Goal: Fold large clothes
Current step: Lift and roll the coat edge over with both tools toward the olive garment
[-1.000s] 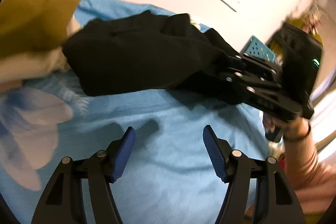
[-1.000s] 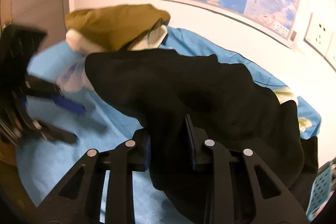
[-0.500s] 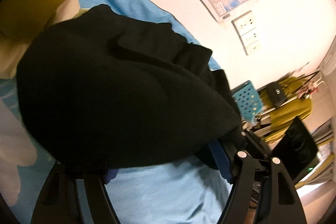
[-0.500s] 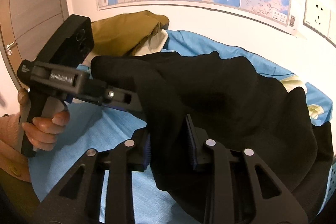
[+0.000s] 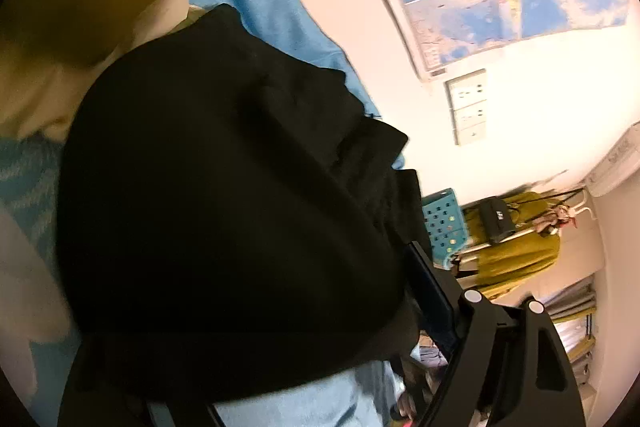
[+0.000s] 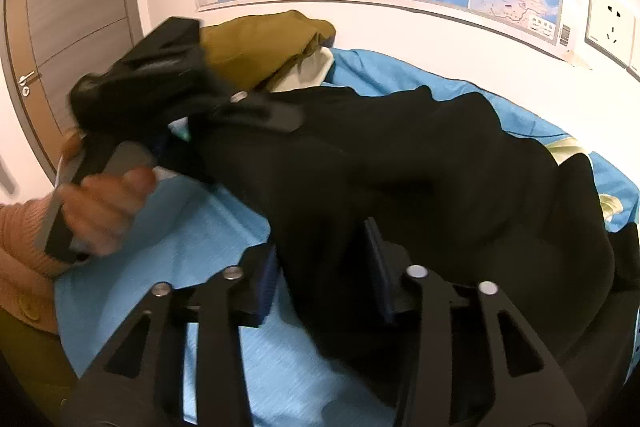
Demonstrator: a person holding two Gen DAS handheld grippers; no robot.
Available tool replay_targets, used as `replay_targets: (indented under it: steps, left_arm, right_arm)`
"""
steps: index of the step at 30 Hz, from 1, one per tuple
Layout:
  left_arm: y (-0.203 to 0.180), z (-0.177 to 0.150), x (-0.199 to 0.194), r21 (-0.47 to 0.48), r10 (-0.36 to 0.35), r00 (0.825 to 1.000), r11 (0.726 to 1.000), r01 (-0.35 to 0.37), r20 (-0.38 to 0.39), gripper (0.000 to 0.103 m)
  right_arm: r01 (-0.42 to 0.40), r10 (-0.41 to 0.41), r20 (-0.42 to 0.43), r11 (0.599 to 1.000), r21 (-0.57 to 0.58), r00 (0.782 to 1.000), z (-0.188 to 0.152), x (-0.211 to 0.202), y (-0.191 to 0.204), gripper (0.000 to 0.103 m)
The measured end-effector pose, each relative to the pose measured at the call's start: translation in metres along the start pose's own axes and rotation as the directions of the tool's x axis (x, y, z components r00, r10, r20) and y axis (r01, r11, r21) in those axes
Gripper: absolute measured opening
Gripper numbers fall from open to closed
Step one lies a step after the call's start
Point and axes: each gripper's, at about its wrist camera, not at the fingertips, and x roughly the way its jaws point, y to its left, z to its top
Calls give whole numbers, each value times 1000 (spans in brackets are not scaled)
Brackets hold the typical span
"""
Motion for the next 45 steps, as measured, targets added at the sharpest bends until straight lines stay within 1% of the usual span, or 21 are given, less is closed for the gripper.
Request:
replay_targets:
  steps: [3, 4, 7, 9, 10, 12, 15, 20, 22, 27, 28, 29, 30, 32, 34, 36, 39, 40, 41, 43, 45]
  left_arm:
    - [-2, 4, 7, 34, 93, 995, 995, -92, -27, 63]
    - [-3, 5, 9, 47, 120, 992, 992, -118, -38, 60]
    - [-7, 4, 9, 99, 172, 984, 981, -166, -45, 52]
    - [-11, 1, 10, 144, 210, 977, 969, -202, -37, 48]
    - [-14, 0, 11, 168, 227, 973, 961, -219, -30, 47]
    - [-17, -2, 11, 210, 253, 967, 947, -244, -18, 45]
    - [-17, -4, 13, 235, 266, 964, 937, -257, -9, 45]
    - [-12, -2, 11, 234, 265, 964, 939, -253, -21, 47]
    - [-13, -2, 13, 241, 272, 962, 936, -258, -26, 49]
    - [-19, -2, 20, 263, 290, 956, 927, -269, -45, 54]
    - [-20, -2, 22, 274, 295, 954, 923, -271, -51, 55]
    - [-22, -1, 23, 282, 305, 951, 918, -278, -54, 56]
    - [-23, 0, 22, 282, 307, 950, 917, -281, -53, 56]
    - [-20, 4, 18, 270, 292, 955, 924, -270, -45, 57]
    - [-12, 5, 16, 240, 262, 964, 940, -243, -48, 58]
    - [-12, 4, 15, 241, 252, 967, 942, -234, -43, 63]
    - [-21, -2, 20, 292, 273, 962, 923, -252, -33, 73]
    - [-24, -4, 22, 307, 286, 958, 914, -265, -26, 74]
    - [-27, -5, 25, 321, 299, 954, 906, -278, -20, 76]
    - [-31, -6, 29, 336, 318, 948, 895, -293, -20, 77]
    - [-31, -3, 28, 322, 329, 944, 896, -306, -19, 68]
  right_arm:
    - [-95, 90, 56, 990, 105, 994, -10, -28, -6, 62]
    - [-148, 135, 85, 974, 172, 987, -17, -42, -13, 63]
    - [-235, 197, 139, 900, 366, 971, -44, -73, -39, 77]
    - [-262, 204, 167, 805, 532, 965, -76, -92, -64, 81]
    - [-235, 169, 164, 751, 618, 972, -95, -100, -77, 81]
    - [-165, 86, 145, 680, 714, 986, -119, -111, -94, 81]
    - [-139, 13, 161, 573, 807, 987, -136, -116, -114, 86]
    - [-55, -81, 110, 501, 864, 991, -128, -95, -133, 92]
    - [-7, -125, 83, 513, 858, 989, -120, -88, -129, 98]
    - [90, -259, 50, 501, 861, 965, -110, -71, -125, 99]
    - [92, -261, 49, 504, 859, 964, -107, -69, -126, 99]
    - [57, -257, 86, 503, 862, 962, -106, -72, -124, 98]
    - [18, -253, 134, 520, 854, 958, -104, -79, -121, 98]
    - [9, -265, 163, 547, 837, 950, -103, -91, -114, 97]
    - [3, -242, 149, 535, 845, 959, -105, -91, -112, 97]
    - [28, -222, 107, 532, 846, 969, -113, -87, -112, 97]
    - [32, -195, 79, 507, 861, 978, -118, -75, -116, 98]
    - [28, -205, 92, 517, 856, 974, -115, -74, -115, 98]
    - [3, -175, 102, 516, 857, 979, -110, -66, -116, 98]
    - [-4, -188, 120, 524, 852, 975, -99, -58, -117, 98]
    - [-34, -212, 174, 536, 843, 962, -89, -60, -121, 98]
